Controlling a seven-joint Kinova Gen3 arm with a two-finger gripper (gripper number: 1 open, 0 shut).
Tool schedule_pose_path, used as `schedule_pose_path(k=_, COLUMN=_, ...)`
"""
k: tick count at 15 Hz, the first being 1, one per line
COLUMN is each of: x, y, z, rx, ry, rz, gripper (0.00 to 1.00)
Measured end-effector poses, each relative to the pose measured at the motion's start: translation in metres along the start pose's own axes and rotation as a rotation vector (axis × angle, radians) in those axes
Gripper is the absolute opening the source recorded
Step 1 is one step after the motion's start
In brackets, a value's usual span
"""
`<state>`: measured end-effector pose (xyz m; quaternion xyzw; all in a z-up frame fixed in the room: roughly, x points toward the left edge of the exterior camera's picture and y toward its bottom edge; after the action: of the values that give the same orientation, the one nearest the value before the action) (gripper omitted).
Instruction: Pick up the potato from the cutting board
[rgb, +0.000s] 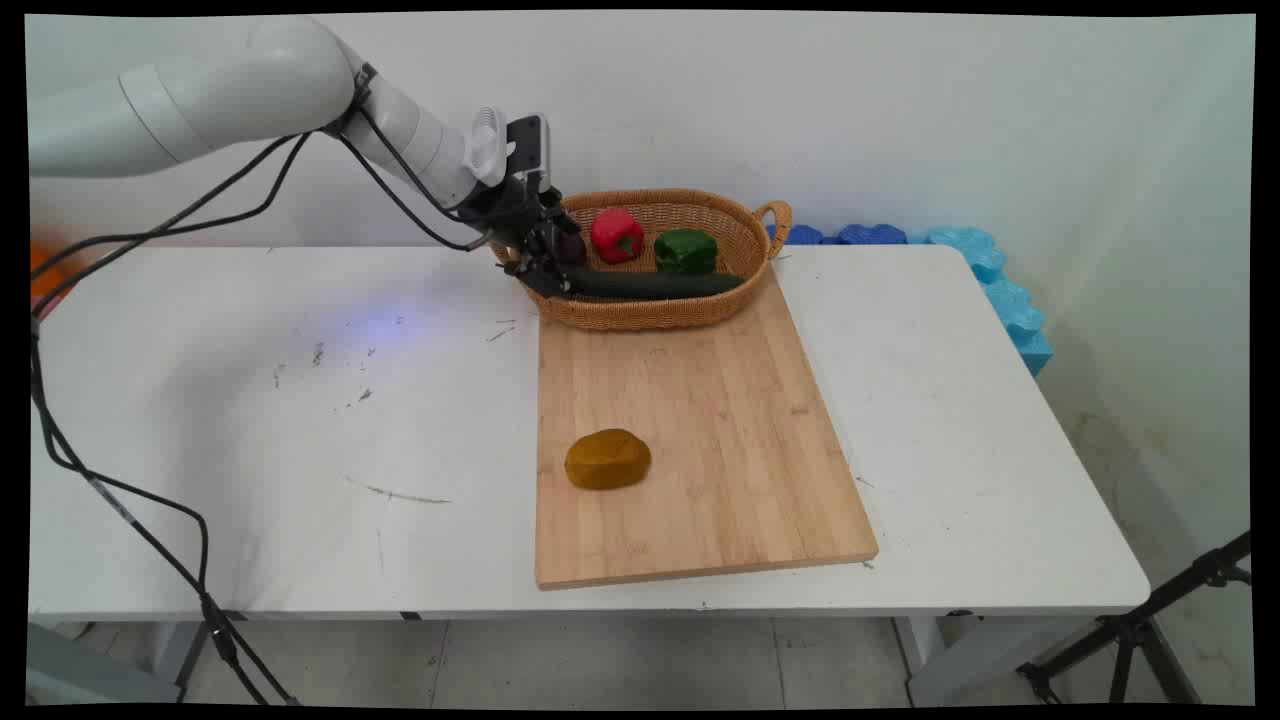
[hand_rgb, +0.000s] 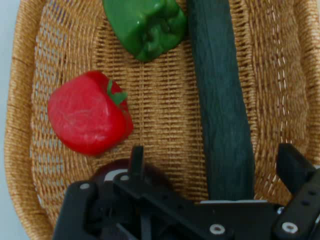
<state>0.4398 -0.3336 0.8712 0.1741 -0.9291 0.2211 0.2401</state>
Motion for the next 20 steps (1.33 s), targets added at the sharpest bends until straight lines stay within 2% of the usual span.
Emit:
schedule_pose_path(k=4, x=0.009, y=0.000, z=-0.014, rx=0.003, ry=0.001, rz=0.017, gripper=1.00)
schedule_pose_path(k=8, x=0.023, y=0.013, z=-0.041, rx=-0.003, ry=0.003, rz=0.005, gripper=1.00)
schedule_pose_path(k=14, x=0.043, y=0.053, z=-0.075, rx=-0.038, ry=0.002, rz=-0.065, gripper=1.00)
schedule_pose_path(k=20, x=0.055, y=0.105, z=-0.092, rx=-0.100, ry=-0.003, rz=-0.186, gripper=1.00)
